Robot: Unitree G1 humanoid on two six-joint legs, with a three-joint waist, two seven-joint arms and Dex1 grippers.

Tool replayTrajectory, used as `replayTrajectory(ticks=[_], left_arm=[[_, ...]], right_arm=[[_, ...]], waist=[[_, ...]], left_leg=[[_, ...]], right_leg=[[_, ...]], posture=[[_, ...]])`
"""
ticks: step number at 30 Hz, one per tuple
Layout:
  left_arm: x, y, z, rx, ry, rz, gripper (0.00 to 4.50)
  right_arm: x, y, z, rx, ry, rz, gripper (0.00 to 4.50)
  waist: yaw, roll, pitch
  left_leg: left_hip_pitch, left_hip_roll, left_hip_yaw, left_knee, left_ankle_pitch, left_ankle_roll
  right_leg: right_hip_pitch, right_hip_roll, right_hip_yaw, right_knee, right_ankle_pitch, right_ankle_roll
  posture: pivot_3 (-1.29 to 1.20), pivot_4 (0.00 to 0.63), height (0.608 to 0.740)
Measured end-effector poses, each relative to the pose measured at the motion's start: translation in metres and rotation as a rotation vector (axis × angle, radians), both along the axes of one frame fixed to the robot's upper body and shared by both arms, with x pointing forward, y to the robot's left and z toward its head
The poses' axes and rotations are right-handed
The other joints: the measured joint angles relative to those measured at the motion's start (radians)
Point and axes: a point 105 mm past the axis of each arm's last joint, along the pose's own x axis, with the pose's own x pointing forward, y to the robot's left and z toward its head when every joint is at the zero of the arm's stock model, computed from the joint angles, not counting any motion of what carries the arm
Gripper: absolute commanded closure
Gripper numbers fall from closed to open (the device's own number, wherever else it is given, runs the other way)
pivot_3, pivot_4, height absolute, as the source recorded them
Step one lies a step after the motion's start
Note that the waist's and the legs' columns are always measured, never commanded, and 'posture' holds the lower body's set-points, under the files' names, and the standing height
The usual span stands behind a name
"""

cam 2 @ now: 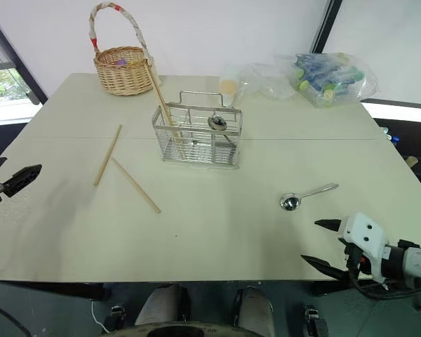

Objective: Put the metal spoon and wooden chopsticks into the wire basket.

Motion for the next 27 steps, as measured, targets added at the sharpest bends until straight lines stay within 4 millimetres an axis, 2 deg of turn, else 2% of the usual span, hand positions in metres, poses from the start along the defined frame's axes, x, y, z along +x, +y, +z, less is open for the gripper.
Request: replayTrajectory(ticks=[11,21,24,27], left_arm=[[0.008,0.001,0.004,-0.013,-0.023,0.009,0.05],[0.011,0.0,0.004,-0.018,-0.019,-0.007,0.05],[0.016,-0.009,0.01,-0.017,-0.042,-0.041,0.05],[0.021,-0.036,0.017,-0.017,-0.052,-0.154,0.05]], right_arm=[[0.003,0.0,0.003,-0.007,-0.024,-0.007,0.0],[0.015,-0.002,0.01,-0.014,-0.07,0.003,0.0],[0.022,-0.005,0.012,-0.038,-0.072,0.035,0.0],[0.035,-0.007,0.023,-0.064,-0.102,0.079,0.0]], waist=[[0.001,0.0,0.0],[0.001,0.0,0.0],[0.001,0.0,0.0],[0.0,0.0,0.0]], left_leg=[[0.0,0.0,0.0,0.0,0.0,0.0],[0.0,0.0,0.001,0.0,0.0,0.0],[0.0,0.0,0.001,0.001,0.0,0.0],[0.001,0.0,0.002,0.001,0.0,0.0]], right_leg=[[0.0,0.0,0.0,0.0,0.0,0.0],[0.0,0.0,0.0,0.0,0.002,-0.003],[0.0,-0.001,0.0,0.0,0.002,-0.003],[0.0,-0.001,0.0,0.001,0.002,-0.004]], posture=[[0.0,0.15,0.623],[0.0,0.15,0.623],[0.0,0.15,0.623],[0.0,0.15,0.623]])
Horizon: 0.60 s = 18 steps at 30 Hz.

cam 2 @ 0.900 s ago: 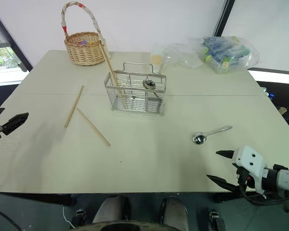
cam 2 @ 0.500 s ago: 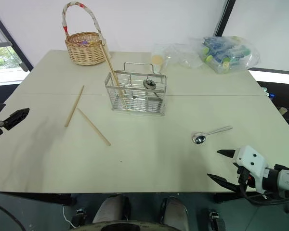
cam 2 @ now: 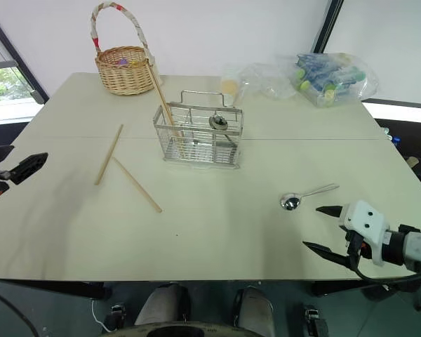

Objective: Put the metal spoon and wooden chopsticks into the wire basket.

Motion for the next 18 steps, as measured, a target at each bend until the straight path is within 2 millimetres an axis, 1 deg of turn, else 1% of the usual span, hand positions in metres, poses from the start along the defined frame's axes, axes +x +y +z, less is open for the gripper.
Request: replayTrajectory(ticks=[3,6,9,11,13,14,18], left_arm=[[-0.005,-0.043,0.003,0.037,0.043,-0.228,0.05],[-0.014,-0.075,0.004,0.077,0.098,-0.422,0.05],[-0.033,-0.118,0.002,0.133,0.189,-0.707,0.05],[-0.047,-0.138,0.0,0.167,0.241,-0.861,0.05],[-0.059,-0.152,-0.002,0.196,0.276,-0.979,0.05],[-0.062,-0.155,-0.003,0.199,0.285,-1.014,0.05],[-0.063,-0.165,-0.003,0.208,0.292,-1.088,0.05]], right_arm=[[0.017,0.0,0.016,-0.049,-0.042,0.078,0.0],[0.033,0.005,0.027,-0.069,-0.076,0.15,0.0],[0.053,0.009,0.035,-0.128,-0.096,0.252,0.0],[0.066,0.009,0.034,-0.202,-0.091,0.311,0.0],[0.076,0.005,0.033,-0.275,-0.081,0.35,0.0],[0.081,0.003,0.031,-0.305,-0.069,0.367,0.0],[0.098,0.001,0.027,-0.411,-0.03,0.444,0.0]], waist=[[-0.004,0.0,0.0],[-0.006,0.001,0.001],[-0.008,0.006,0.006],[-0.01,0.008,0.008],[-0.011,0.008,0.01],[-0.012,0.007,0.009],[-0.028,0.005,0.011]], left_leg=[[0.0,0.0,0.002,0.0,0.0,0.0],[0.001,0.001,0.003,0.0,0.002,0.001],[0.001,0.001,0.004,0.0,0.002,0.001],[0.001,0.001,0.004,0.0,0.002,0.001],[0.0,0.001,0.005,0.0,0.003,0.002],[0.0,0.001,0.005,0.0,0.005,-0.002],[-0.001,0.001,0.005,0.0,0.006,-0.003]], right_leg=[[-0.001,0.0,0.0,0.0,0.0,0.0],[-0.001,0.0,0.0,0.001,0.0,0.0],[-0.001,0.0,0.0,0.0,0.0,0.0],[-0.001,0.0,0.0,0.0,0.0,0.0],[-0.002,0.0,0.0,0.001,0.0,0.0],[-0.002,0.0,0.0,0.001,0.001,0.0],[-0.002,0.0,0.0,0.002,0.002,0.003]], posture=[[0.0,0.15,0.623],[0.0,0.15,0.623],[0.0,0.15,0.623],[0.0,0.15,0.623],[0.0,0.15,0.623],[0.0,0.15,0.623],[0.0,0.15,0.623]])
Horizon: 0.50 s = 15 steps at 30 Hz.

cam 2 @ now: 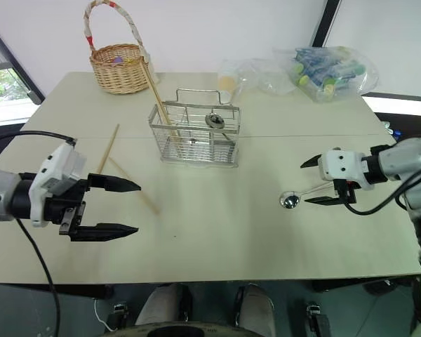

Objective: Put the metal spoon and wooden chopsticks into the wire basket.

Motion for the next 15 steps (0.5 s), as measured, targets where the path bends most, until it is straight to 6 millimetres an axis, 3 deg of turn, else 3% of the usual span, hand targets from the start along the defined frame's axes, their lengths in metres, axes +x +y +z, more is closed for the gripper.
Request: replayTrajectory(ticks=[4,15], left_arm=[[0.005,-0.009,0.004,-0.01,-0.037,-0.028,0.05],[0.009,-0.015,0.011,-0.053,-0.06,0.013,0.05]], right_arm=[[0.011,0.0,-0.009,-0.136,0.035,0.087,0.0],[0.02,0.003,-0.042,-0.202,0.071,0.101,0.0]], waist=[[-0.01,-0.001,0.001],[-0.024,-0.001,0.0]], left_leg=[[0.0,0.0,0.001,0.001,0.0,0.0],[-0.001,0.0,0.001,0.012,0.003,-0.005]], right_leg=[[-0.001,-0.001,0.0,0.0,0.0,0.0],[0.0,-0.003,0.0,0.007,0.0,0.0]], posture=[[0.0,0.15,0.623],[0.0,0.15,0.623]])
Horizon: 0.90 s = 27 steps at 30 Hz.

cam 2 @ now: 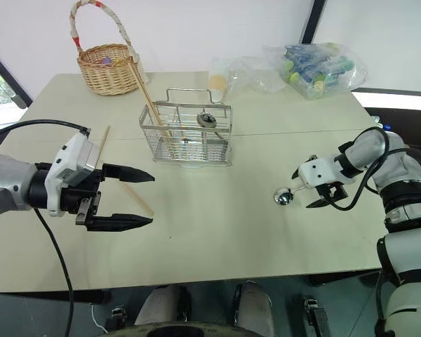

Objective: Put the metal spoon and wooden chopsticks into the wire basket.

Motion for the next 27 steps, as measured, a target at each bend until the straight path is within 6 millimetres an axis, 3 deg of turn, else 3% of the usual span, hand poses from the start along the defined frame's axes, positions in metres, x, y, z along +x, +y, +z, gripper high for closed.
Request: replayTrajectory(ticks=[3,12,13,21,25,27], left_arm=[[0.0,0.0,0.002,-0.005,-0.002,0.013,0.05],[0.005,-0.002,0.017,-0.026,-0.058,0.024,0.0],[0.006,-0.002,0.017,-0.027,-0.061,0.027,0.0],[0.012,-0.003,0.02,-0.043,-0.063,0.032,0.0],[0.017,-0.002,0.023,-0.055,-0.08,0.049,0.0],[0.021,-0.001,0.025,-0.064,-0.089,0.069,0.0]], right_arm=[[0.007,0.002,0.0,0.004,-0.045,-0.014,0.0],[0.007,0.011,-0.006,0.03,-0.017,0.008,4.22],[0.007,0.012,-0.005,0.036,-0.017,0.006,4.42],[0.005,0.022,0.002,0.065,-0.01,0.024,4.42],[0.001,0.045,0.021,0.217,-0.028,0.036,4.42],[-0.005,0.067,0.042,0.361,-0.026,0.033,4.42]], waist=[[-0.001,-0.002,0.001],[0.001,-0.003,0.001],[0.001,-0.003,0.0],[0.001,-0.004,-0.001],[0.0,-0.004,0.0],[0.001,-0.003,0.0]], left_leg=[[0.001,-0.001,0.001,0.003,0.0,0.0],[-0.002,-0.002,0.001,0.003,-0.001,0.002],[-0.002,-0.002,0.001,0.003,-0.001,0.002],[-0.005,-0.001,0.001,0.004,-0.001,0.001],[-0.006,-0.001,0.001,0.004,-0.001,0.001],[-0.004,-0.001,0.0,0.003,-0.001,0.001]], right_leg=[[-0.001,-0.004,0.0,0.008,-0.002,-0.003],[-0.002,-0.005,0.0,0.011,-0.001,-0.001],[-0.002,-0.005,0.0,0.011,0.0,0.0],[-0.003,-0.005,-0.001,0.011,0.0,0.001],[-0.003,-0.005,-0.001,0.011,0.0,0.0],[-0.001,-0.005,-0.001,0.011,0.0,0.0]], posture=[[0.0,0.15,0.623],[0.0,0.15,0.623],[0.0,0.15,0.623],[0.0,0.15,0.623],[0.0,0.15,0.623],[0.0,0.15,0.623]])
